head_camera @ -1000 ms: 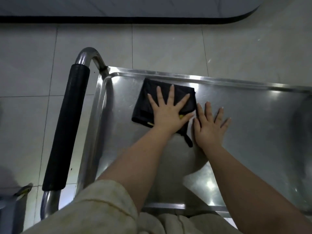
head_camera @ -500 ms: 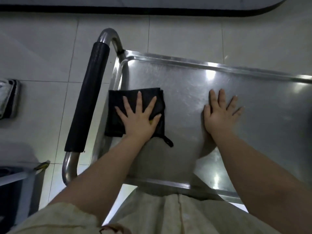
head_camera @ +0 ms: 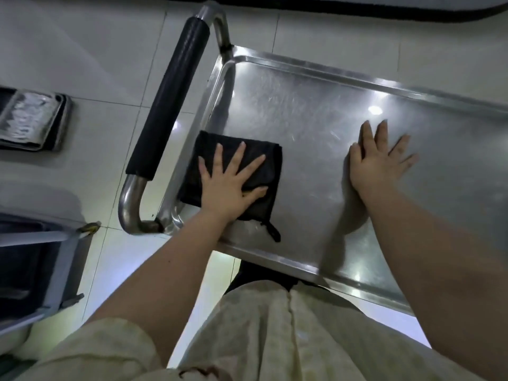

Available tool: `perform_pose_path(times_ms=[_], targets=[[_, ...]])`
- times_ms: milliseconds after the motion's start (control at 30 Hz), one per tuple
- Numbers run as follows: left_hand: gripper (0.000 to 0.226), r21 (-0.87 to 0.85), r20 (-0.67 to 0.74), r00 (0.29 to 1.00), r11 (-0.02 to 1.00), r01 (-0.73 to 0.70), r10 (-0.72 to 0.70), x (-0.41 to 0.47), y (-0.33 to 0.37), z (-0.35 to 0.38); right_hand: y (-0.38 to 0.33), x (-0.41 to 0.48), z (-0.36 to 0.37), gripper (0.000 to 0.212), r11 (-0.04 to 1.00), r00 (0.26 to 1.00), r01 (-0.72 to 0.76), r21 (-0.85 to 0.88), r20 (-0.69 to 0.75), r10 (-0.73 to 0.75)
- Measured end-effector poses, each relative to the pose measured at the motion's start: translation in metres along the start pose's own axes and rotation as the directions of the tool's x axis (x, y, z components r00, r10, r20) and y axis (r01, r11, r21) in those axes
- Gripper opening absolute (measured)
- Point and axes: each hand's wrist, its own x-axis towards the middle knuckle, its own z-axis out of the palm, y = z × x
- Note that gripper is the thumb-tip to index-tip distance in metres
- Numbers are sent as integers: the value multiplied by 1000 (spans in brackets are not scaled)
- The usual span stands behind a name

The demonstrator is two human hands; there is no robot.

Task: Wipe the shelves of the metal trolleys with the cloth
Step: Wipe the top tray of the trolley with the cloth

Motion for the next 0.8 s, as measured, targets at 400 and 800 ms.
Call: perform_pose_path(times_ms=[400,800], targets=[[72,-5,56,997,999,-53,54,-109,48,39,-2,-12,3,57,1000,1000,5,-21,29,-4],[71,-59,62,998,998,-20,23,82,143,-11,59,-25,-2,57,950,945,305,61,100,-310]])
